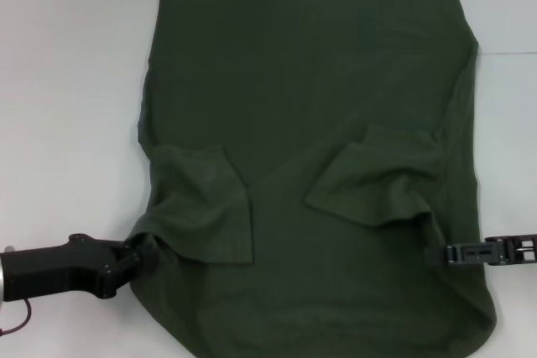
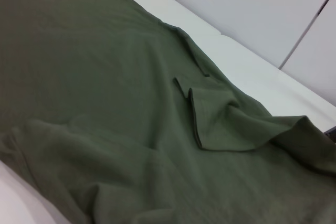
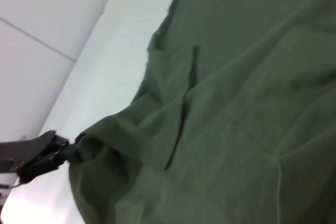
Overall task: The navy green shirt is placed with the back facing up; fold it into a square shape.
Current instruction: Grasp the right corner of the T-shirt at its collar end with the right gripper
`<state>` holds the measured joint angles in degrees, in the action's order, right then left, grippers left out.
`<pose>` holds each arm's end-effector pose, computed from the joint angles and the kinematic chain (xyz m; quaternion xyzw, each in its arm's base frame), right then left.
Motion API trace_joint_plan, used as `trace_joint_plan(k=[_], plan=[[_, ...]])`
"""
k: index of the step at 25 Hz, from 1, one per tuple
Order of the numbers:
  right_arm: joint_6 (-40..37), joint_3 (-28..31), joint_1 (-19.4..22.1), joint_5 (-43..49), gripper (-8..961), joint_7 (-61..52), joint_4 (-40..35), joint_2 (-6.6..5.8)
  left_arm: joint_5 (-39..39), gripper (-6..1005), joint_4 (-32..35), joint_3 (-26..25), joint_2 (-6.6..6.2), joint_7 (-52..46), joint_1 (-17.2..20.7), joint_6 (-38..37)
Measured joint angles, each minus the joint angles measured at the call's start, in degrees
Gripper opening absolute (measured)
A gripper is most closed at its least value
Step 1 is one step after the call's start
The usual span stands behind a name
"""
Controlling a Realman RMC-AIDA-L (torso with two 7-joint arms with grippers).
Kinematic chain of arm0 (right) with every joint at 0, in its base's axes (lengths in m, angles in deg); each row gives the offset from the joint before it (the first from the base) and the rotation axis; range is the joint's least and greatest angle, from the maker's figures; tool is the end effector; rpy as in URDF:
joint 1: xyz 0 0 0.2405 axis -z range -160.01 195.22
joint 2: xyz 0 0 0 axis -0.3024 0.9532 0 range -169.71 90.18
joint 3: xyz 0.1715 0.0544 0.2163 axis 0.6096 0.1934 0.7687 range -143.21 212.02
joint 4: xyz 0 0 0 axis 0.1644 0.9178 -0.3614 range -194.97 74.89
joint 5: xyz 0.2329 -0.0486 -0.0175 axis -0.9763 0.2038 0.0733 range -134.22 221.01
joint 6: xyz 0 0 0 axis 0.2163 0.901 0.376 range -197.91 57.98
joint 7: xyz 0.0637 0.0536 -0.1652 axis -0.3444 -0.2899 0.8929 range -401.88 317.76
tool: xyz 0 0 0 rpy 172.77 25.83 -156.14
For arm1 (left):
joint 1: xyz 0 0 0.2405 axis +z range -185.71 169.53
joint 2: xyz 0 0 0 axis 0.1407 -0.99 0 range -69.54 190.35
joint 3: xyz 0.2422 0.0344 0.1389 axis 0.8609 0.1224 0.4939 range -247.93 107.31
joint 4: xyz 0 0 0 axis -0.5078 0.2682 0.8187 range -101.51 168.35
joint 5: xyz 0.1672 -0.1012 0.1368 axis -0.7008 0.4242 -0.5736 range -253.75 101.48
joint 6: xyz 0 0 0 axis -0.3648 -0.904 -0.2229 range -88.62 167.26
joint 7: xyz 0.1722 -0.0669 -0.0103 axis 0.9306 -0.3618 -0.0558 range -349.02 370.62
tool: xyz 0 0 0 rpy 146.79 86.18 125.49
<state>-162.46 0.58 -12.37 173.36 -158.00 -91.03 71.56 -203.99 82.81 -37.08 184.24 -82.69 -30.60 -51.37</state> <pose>0.3519 0.3497 -0.0162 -0.8178 0.5518 0.1568 0.0456 -0.3354 0.3338 -0.0429 -0.9039 -0.3634 -0.1754 0.1417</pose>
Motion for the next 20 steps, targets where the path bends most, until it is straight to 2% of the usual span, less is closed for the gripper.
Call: trace_joint_plan(k=[4, 10, 14, 20], plan=[[-0.1, -1.4, -1.6, 0.1, 897, -0.3, 0.3, 0.64, 0.0, 31, -0.2, 0.0, 0.00, 0.2, -0.1, 0.4], [0.6, -4.2, -3.8, 0.3, 754, -1.4, 1.5, 1.14, 0.1, 31, -0.4, 0.0, 0.00, 0.4, -0.4, 0.4], [0.9, -5.3, -3.8, 0.3, 749, -2.0, 1.4, 1.38, 0.1, 31, -0.5, 0.0, 0.00, 0.4, -0.6, 0.4], [0.5, -1.8, -1.5, -0.2, 741, -2.0, 0.8, 0.12, 0.1, 31, -0.5, 0.0, 0.00, 0.4, -0.7, 0.4]])
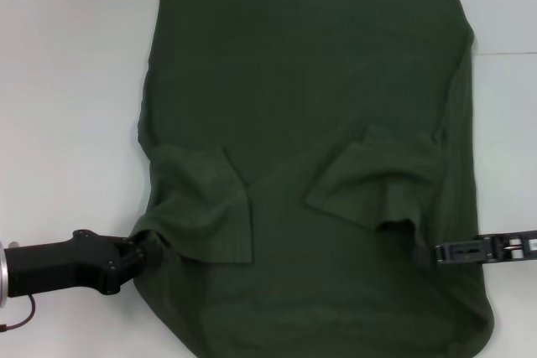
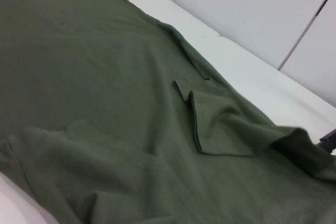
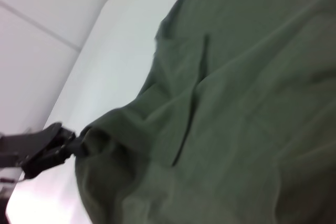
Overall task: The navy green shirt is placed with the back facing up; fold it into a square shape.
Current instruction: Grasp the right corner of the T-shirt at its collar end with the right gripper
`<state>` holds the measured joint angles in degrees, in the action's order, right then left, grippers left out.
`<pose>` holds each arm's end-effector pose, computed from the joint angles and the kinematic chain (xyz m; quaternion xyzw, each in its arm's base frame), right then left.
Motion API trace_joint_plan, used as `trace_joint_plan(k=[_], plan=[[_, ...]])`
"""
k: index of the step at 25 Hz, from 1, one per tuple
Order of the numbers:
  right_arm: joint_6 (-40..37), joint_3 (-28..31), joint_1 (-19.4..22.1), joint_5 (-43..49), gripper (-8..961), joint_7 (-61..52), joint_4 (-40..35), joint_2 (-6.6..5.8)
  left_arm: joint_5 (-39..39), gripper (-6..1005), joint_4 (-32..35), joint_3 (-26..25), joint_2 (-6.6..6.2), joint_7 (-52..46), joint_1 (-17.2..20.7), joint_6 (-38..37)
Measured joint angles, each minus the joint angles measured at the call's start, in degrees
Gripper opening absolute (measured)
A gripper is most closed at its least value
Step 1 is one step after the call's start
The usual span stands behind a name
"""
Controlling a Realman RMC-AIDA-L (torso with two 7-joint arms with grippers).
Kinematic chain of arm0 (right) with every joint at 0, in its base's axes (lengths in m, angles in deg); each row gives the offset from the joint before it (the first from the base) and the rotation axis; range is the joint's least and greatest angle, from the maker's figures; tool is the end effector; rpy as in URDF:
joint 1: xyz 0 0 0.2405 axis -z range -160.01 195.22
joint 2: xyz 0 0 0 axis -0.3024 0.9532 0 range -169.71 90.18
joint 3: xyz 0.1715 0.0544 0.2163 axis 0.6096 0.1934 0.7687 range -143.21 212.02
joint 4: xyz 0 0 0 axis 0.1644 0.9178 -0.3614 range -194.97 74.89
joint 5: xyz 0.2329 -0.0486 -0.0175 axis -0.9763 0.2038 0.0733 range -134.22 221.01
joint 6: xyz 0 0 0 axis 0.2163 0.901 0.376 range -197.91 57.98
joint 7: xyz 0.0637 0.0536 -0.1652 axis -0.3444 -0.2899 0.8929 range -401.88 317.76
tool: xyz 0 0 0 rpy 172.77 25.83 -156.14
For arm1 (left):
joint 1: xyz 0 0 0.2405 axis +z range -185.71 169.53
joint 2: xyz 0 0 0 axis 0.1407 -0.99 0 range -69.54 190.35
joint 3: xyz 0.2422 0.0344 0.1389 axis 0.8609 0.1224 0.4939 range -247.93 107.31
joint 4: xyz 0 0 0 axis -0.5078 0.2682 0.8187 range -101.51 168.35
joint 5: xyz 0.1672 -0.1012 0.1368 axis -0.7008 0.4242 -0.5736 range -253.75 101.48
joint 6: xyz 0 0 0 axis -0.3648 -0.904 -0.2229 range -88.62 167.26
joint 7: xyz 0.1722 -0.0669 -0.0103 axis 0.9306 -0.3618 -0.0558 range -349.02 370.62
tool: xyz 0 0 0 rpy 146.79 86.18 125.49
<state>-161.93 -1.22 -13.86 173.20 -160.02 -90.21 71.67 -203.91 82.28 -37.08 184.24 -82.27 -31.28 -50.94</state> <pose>0.3432 0.3553 -0.0235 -0.8167 0.5569 0.1474 0.0325 -0.3325 0.3377 -0.0447 -0.9058 -0.3581 -0.1766 0.1418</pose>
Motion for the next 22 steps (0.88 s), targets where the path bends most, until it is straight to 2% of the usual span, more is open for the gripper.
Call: trace_joint_plan(k=[4, 13, 17, 22], plan=[[0.0, 1.6, 1.9, 0.2, 736, -0.3, 0.0, -1.25, 0.0, 31, 0.0, 0.0, 0.00, 0.0, -0.1, 0.1], [0.4, 2.1, 4.2, 0.2, 724, -0.8, -0.2, -2.15, 0.0, 31, 0.0, 0.0, 0.00, 0.0, -0.7, 0.1], [0.9, 1.8, 4.2, 0.3, 719, -0.8, -0.2, -2.00, 0.0, 31, 0.0, 0.0, 0.00, 0.0, -1.0, 0.1], [2.2, 1.5, 2.7, 2.5, 713, -0.5, -0.2, -1.12, 0.0, 32, 0.0, 0.0, 0.00, 0.0, -1.2, 0.1]])
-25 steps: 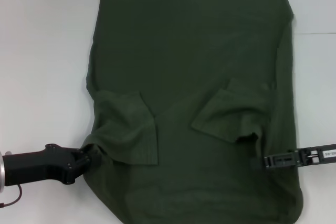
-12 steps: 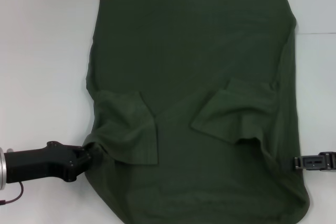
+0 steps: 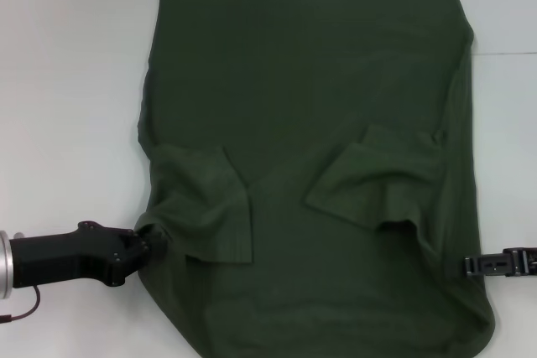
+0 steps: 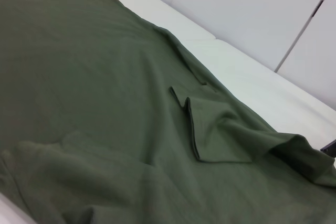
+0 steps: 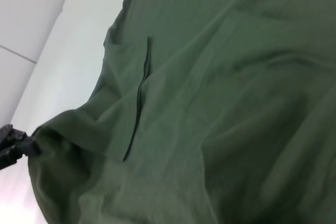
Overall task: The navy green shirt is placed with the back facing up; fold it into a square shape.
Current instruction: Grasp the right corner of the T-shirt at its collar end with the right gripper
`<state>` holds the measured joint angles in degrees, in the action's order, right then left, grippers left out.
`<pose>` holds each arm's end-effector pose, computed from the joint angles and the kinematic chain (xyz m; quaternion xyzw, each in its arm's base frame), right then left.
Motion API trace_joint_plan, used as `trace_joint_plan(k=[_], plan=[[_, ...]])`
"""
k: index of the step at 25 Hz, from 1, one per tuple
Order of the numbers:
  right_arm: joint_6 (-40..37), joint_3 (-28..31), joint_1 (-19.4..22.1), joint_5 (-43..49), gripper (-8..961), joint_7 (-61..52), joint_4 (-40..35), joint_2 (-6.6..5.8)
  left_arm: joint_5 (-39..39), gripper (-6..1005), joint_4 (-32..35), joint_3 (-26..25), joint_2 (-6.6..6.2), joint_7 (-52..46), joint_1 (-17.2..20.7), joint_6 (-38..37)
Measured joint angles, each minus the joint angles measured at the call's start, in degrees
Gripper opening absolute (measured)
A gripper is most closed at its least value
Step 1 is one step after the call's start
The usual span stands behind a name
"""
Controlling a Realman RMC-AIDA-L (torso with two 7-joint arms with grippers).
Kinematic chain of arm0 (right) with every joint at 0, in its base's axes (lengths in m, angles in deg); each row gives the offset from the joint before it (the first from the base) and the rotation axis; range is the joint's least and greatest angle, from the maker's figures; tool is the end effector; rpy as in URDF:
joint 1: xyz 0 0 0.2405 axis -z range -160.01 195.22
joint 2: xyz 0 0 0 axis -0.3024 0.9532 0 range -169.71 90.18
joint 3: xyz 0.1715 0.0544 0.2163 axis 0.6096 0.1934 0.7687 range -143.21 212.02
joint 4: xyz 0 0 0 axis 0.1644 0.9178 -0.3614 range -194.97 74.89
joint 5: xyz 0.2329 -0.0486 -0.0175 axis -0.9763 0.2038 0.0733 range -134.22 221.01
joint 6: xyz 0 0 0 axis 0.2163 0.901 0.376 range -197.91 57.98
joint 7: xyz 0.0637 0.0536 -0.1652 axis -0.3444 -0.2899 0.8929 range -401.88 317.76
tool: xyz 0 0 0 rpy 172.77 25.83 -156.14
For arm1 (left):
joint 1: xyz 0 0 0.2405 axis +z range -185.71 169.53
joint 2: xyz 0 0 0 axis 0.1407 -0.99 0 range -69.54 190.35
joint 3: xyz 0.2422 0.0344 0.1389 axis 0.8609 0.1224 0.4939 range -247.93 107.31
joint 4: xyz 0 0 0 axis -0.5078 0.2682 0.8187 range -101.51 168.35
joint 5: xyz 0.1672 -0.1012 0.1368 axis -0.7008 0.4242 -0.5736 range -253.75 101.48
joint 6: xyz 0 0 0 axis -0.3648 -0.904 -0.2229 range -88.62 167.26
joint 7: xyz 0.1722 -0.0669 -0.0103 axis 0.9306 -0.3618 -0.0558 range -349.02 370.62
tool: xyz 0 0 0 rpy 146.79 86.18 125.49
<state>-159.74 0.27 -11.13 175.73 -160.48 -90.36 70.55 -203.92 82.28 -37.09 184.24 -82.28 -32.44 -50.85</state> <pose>0.3749 0.3432 -0.0123 -0.7981 0.5847 0.1289 0.0666 -0.3258 0.3446 -0.0446 -0.9092 -0.3492 -0.1778 0.1407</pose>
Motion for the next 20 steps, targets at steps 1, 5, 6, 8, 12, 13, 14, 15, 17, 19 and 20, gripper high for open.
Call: trace_joint_plan(k=[1, 5, 6, 8, 12, 13, 14, 15, 17, 19, 20], plan=[[0.0, 0.0, 0.0, 0.0, 712, 0.0, 0.0, 0.00, 0.0, 32, 0.0, 0.0, 0.00, 0.0, 0.0, 0.0], [0.3, -0.4, -0.7, 1.0, 691, 0.0, -0.1, 0.34, 0.0, 32, 0.0, 0.0, 0.00, 0.0, 0.1, 0.0], [0.5, -0.6, -0.8, 1.3, 683, -0.1, -0.2, 0.46, 0.0, 32, 0.0, 0.0, 0.00, 0.0, 0.1, 0.0], [0.9, -0.6, -0.9, 1.9, 665, -0.2, -1.1, 0.87, 0.0, 32, 0.0, 0.0, 0.00, 0.0, 0.1, 0.0], [1.1, -0.3, -0.5, 3.0, 396, -0.5, -4.5, 2.20, 0.0, 31, 0.0, 0.0, 0.00, 0.0, 0.0, 0.0], [1.1, -0.2, -0.4, 3.1, 347, -0.7, -5.2, 2.46, 0.0, 31, 0.0, 0.0, 0.00, 0.0, 0.0, 0.0], [1.2, -0.1, -0.3, 3.1, 299, -0.8, -5.6, 2.60, 0.0, 31, 0.0, 0.0, 0.00, 0.0, -0.1, 0.0], [1.3, -0.1, -0.2, 3.1, 250, -0.9, -5.9, 2.71, 0.0, 31, 0.0, 0.0, 0.00, 0.0, -0.1, 0.1], [1.4, -0.1, -0.2, 3.1, 186, -0.9, -6.1, 2.76, 0.0, 31, 0.0, 0.0, 0.00, 0.0, -0.2, 0.3], [1.4, -0.1, -0.2, 3.1, 155, -0.9, -6.1, 2.77, 0.0, 31, 0.0, 0.0, 0.00, -0.1, -0.2, 0.4], [1.4, -0.1, -0.3, 3.1, 139, -0.9, -6.1, 2.77, 0.0, 31, 0.0, 0.0, 0.00, -0.1, -0.3, 0.5]])
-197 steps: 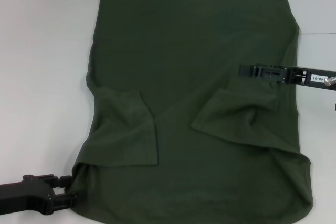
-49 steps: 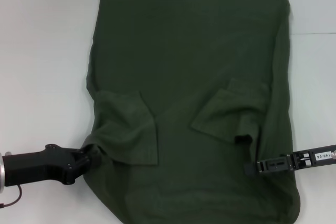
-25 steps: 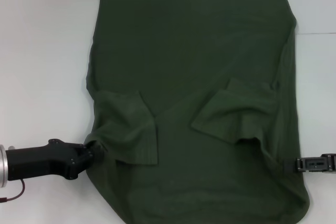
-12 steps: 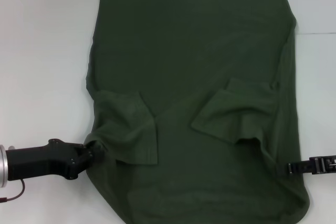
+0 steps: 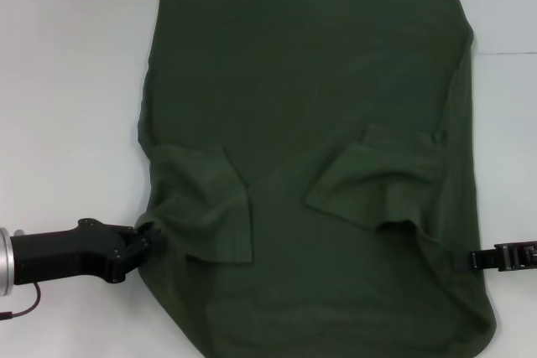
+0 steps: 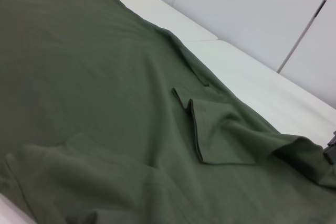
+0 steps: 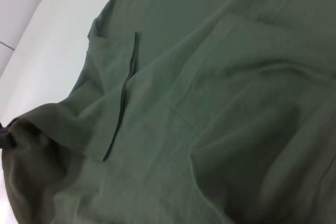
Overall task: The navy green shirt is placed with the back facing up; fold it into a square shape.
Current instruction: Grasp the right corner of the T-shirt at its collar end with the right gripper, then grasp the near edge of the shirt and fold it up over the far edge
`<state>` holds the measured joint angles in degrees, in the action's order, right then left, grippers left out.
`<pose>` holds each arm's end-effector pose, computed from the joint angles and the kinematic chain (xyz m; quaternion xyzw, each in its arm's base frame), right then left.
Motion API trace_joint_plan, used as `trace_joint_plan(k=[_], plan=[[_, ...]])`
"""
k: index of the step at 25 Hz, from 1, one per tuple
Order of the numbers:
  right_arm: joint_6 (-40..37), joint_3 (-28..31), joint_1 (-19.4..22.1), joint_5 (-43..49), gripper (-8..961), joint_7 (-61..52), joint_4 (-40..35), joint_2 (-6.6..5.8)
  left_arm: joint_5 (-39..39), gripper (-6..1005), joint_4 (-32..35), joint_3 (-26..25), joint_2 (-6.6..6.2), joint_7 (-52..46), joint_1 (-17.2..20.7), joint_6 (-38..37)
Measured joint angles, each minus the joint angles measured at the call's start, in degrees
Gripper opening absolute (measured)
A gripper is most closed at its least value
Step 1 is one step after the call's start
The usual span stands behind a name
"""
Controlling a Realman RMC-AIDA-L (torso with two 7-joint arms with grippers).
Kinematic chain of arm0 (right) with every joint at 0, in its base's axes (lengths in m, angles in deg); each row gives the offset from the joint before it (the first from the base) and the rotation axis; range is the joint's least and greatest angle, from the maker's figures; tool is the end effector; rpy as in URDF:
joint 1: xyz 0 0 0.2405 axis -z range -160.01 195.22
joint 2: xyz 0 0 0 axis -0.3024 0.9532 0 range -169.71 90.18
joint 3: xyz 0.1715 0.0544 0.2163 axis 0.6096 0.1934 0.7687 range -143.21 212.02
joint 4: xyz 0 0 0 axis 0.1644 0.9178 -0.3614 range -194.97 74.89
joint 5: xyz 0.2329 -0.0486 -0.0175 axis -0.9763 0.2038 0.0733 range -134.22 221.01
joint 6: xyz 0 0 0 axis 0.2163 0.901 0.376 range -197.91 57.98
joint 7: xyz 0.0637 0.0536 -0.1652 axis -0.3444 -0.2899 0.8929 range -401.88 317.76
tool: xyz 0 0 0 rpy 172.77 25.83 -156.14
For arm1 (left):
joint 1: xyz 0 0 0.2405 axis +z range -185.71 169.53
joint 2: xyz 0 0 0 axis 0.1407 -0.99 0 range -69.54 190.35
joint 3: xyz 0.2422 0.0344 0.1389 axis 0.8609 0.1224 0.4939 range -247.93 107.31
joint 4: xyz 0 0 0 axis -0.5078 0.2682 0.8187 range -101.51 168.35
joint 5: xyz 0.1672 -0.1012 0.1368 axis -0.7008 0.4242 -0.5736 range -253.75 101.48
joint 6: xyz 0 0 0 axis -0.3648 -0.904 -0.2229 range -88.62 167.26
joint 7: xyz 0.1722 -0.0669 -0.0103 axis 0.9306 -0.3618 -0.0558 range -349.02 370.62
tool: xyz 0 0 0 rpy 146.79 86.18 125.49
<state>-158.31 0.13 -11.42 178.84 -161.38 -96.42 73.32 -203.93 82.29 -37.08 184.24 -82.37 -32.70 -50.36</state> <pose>0.3705 0.3531 -0.0153 -0.8116 0.5672 0.1043 0.0930 -0.3252 0.3472 -0.0444 -0.9091 -0.3485 -0.1768 0.1441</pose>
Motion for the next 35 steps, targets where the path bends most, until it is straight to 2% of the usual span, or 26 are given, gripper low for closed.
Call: trace_joint_plan(k=[7, 13, 18, 27, 35], plan=[[-0.1, 0.6, 0.3, -0.5, 29, 0.6, 0.2, 0.08, 0.1, 32, 0.0, 0.0, 0.05, -0.1, -0.1, 0.0], [-3.7, 8.5, 3.0, -0.7, 30, 4.6, 0.0, 0.12, 1.3, 32, 0.3, -0.4, -0.12, -3.6, 0.2, -1.8], [-7.6, 15.8, 7.1, -0.7, 29, 8.4, 0.0, 0.09, 1.5, 32, 0.3, -3.1, -0.52, -7.0, 0.4, -3.5], [-11.4, 22.5, 12.9, -0.7, 29, 12.6, 0.1, 0.02, 1.5, 32, 0.1, -8.7, -1.93, -9.5, 1.9, -6.7], [-13.1, 25.9, 16.2, -0.7, 30, 14.3, 0.0, -0.40, 1.2, 32, 0.0, -9.7, -2.59, -10.1, 4.6, -9.3]])
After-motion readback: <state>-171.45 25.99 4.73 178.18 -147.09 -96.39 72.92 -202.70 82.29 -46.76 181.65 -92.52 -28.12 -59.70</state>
